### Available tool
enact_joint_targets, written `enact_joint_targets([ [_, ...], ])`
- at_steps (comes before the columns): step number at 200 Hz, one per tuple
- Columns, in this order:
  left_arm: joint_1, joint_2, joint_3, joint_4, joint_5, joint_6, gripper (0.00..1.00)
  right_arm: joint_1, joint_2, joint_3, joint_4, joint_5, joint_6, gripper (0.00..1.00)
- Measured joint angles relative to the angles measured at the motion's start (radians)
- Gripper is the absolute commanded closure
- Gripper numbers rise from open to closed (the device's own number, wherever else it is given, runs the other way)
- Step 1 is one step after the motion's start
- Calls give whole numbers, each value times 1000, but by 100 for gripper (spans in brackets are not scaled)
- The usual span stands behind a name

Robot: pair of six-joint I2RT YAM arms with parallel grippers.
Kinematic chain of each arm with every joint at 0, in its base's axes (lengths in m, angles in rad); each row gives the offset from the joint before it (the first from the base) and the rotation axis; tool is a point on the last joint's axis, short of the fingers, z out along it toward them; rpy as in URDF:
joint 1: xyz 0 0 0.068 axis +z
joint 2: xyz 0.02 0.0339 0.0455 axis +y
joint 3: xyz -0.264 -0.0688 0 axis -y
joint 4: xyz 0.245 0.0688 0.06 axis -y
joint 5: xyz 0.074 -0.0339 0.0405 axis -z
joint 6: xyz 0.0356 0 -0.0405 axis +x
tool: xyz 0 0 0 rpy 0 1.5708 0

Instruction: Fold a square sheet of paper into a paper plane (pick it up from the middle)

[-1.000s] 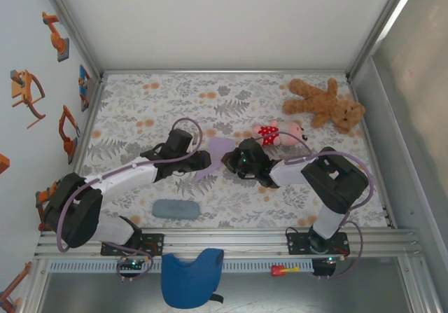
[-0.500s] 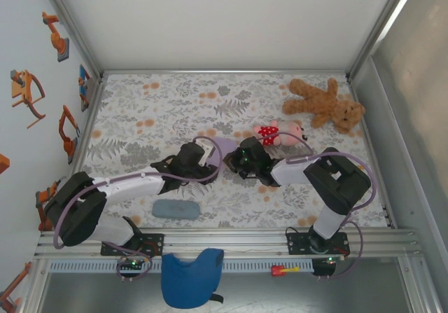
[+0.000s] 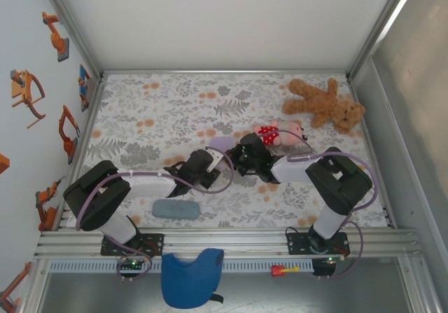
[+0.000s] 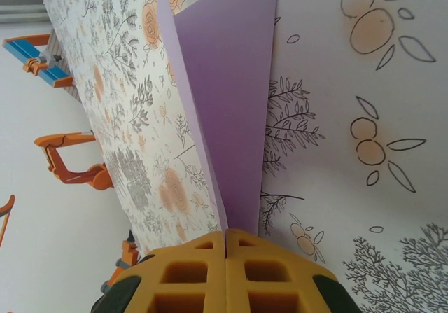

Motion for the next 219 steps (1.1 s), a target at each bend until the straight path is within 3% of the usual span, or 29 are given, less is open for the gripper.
enact_joint_targets([
  [65, -4, 40, -7, 44, -29, 16, 67, -8, 0, 2, -21, -13, 8, 99],
  [98, -4, 40, -7, 52, -26, 16, 68, -15, -2, 6, -44, -20, 8, 95],
  [219, -4, 5, -31, 74, 26, 15, 65, -20, -13, 18, -108, -23, -1, 97],
])
